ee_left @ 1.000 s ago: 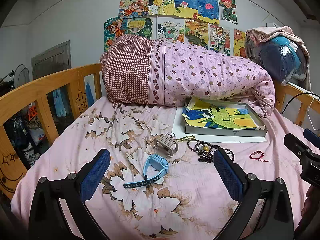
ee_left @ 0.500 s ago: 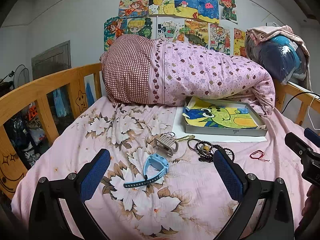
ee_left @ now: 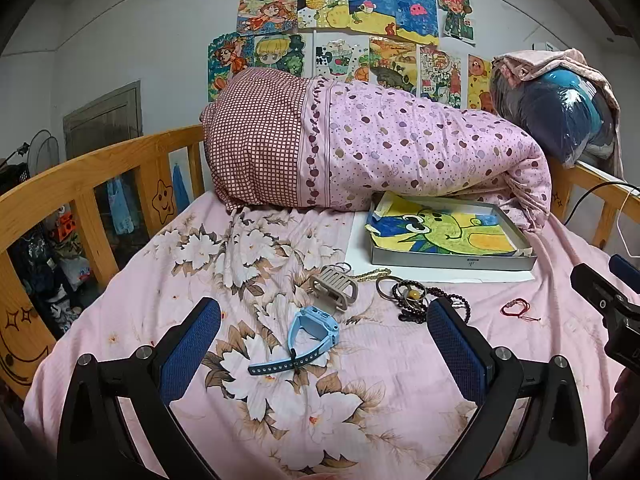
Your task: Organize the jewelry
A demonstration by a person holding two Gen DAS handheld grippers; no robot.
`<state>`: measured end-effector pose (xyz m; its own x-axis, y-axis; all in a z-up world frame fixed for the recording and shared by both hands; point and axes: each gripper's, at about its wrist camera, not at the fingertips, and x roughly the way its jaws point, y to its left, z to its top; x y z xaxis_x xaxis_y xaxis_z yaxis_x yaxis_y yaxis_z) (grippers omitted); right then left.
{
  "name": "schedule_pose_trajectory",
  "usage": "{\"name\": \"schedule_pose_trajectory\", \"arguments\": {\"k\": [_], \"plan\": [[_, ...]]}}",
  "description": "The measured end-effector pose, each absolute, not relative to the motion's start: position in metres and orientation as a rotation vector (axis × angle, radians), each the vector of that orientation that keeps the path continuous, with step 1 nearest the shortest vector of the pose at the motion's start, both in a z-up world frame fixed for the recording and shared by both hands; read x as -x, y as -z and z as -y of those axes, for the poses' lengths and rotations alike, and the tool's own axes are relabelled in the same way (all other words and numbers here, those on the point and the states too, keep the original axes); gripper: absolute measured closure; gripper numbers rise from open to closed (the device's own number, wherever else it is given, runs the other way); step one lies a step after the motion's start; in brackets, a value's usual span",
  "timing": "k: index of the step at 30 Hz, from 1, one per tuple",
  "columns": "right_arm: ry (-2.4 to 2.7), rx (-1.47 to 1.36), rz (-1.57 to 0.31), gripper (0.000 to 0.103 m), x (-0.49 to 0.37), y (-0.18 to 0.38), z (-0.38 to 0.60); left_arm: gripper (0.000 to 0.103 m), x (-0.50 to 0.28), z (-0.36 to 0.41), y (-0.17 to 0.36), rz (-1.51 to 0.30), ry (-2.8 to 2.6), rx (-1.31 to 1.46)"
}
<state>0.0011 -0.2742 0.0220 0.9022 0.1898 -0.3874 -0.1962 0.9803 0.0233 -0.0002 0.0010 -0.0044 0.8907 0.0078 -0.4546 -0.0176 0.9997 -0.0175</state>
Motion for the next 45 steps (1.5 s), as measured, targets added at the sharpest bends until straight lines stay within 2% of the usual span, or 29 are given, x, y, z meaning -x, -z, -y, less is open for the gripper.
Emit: {"name": "schedule_pose_trajectory", "arguments": {"k": [35, 45], "plan": [[-0.200, 0.021, -0.409, 0.000, -0.001, -0.011, 0.278, 0.002, -0.002, -0.003, 0.011, -0.489, -0.022, 0.019], [-0.215, -0.027, -0.524, 0.000, -0.023, 0.000, 0.278, 0.002, -0.012, -0.011, 0.014, -0.568, -0.087, 0.032]]}}
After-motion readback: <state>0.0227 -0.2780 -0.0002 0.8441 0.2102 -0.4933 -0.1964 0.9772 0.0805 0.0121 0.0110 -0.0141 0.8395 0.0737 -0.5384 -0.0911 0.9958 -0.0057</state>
